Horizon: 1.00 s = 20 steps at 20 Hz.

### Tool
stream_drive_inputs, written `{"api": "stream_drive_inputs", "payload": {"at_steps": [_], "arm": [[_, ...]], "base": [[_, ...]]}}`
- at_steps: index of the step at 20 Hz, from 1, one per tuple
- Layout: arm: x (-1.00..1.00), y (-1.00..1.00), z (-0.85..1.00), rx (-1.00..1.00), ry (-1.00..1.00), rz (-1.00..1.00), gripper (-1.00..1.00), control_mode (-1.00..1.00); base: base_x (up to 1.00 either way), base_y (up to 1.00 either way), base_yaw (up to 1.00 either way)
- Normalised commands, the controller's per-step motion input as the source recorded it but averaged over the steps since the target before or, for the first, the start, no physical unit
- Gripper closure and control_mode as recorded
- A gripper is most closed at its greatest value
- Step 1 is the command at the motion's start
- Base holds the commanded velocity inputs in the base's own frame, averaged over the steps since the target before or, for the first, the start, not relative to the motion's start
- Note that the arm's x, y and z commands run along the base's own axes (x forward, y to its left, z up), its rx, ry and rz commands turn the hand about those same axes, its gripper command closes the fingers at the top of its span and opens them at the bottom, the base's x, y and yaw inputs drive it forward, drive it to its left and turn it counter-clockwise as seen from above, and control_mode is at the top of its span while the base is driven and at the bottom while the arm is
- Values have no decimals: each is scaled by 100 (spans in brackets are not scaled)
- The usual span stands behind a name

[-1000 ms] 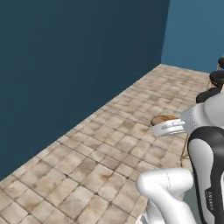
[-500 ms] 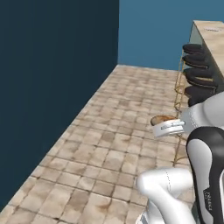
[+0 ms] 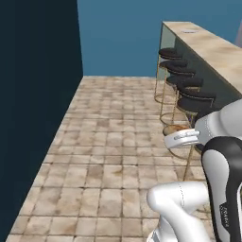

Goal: Take the cheese, chicken drumstick, and mushroom from the fridge and place them on the plate on the dining counter to create an appetizer plate.

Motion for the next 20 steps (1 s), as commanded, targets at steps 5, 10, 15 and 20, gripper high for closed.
{"api": "stream_drive_inputs", "payload": {"at_steps": [5, 10, 15, 20], "arm": [[0, 0, 0, 0, 0, 0, 100, 100], [0, 0, 0, 0, 0, 0, 100, 100], [0, 0, 0, 0, 0, 0, 100, 100], [0, 0, 0, 0, 0, 0, 100, 100]], "base": [[100, 49, -38], [100, 59, -36], [100, 52, -36], [100, 47, -36]]}}
